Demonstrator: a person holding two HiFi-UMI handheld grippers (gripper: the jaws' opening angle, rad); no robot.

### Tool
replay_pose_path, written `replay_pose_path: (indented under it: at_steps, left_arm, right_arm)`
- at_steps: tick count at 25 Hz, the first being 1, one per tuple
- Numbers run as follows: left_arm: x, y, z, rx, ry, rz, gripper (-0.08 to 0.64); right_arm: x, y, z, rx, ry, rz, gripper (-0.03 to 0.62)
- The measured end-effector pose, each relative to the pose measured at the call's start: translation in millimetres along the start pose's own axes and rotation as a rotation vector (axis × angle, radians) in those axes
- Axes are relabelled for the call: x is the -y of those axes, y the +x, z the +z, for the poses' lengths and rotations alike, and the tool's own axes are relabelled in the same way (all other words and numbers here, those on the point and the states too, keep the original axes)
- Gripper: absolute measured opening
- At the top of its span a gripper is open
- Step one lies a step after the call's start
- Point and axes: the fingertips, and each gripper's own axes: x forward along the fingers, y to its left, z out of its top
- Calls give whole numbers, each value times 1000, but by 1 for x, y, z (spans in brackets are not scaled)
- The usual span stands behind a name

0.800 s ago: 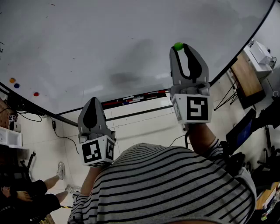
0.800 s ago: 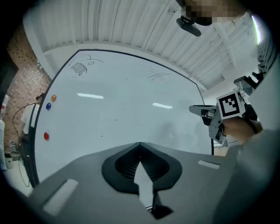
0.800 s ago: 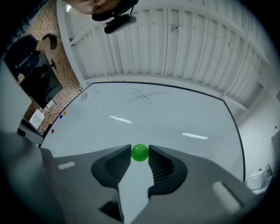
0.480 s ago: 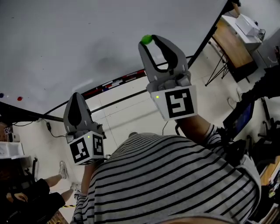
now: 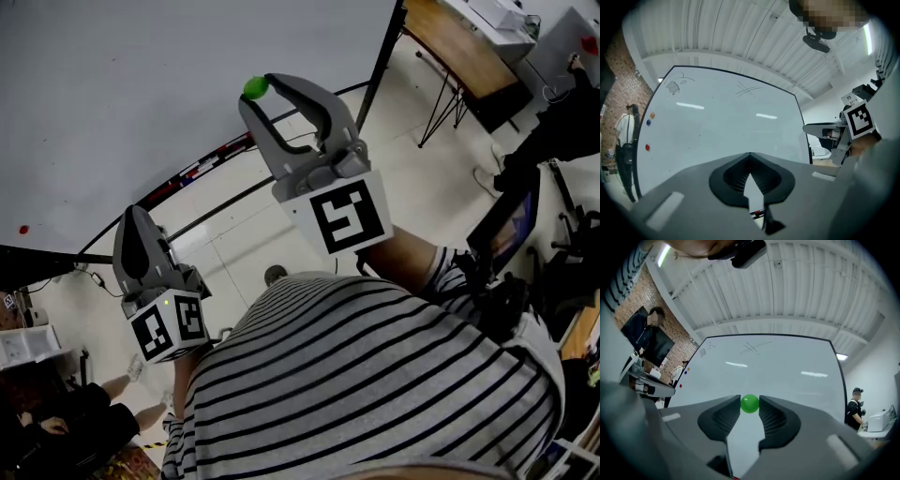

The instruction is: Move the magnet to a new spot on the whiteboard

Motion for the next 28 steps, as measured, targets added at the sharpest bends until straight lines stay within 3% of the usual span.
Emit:
replay_pose_path:
  at_steps: [8,13,19,28]
  left_arm:
    - [8,-3,4,11,7,-11,15]
    - [23,-10,12,14,55,-25,15]
    - [26,-15,12,38,33,-24,15]
    - [12,-7,5,-6,15,1,15]
  right_arm:
    - [2,-11,4,13,20,-14,124]
    - [7,-24,11,19,25,-16,124]
    - [8,-31,10,17,27,-17,124]
    - [1,-13,1,-7,25,-5,124]
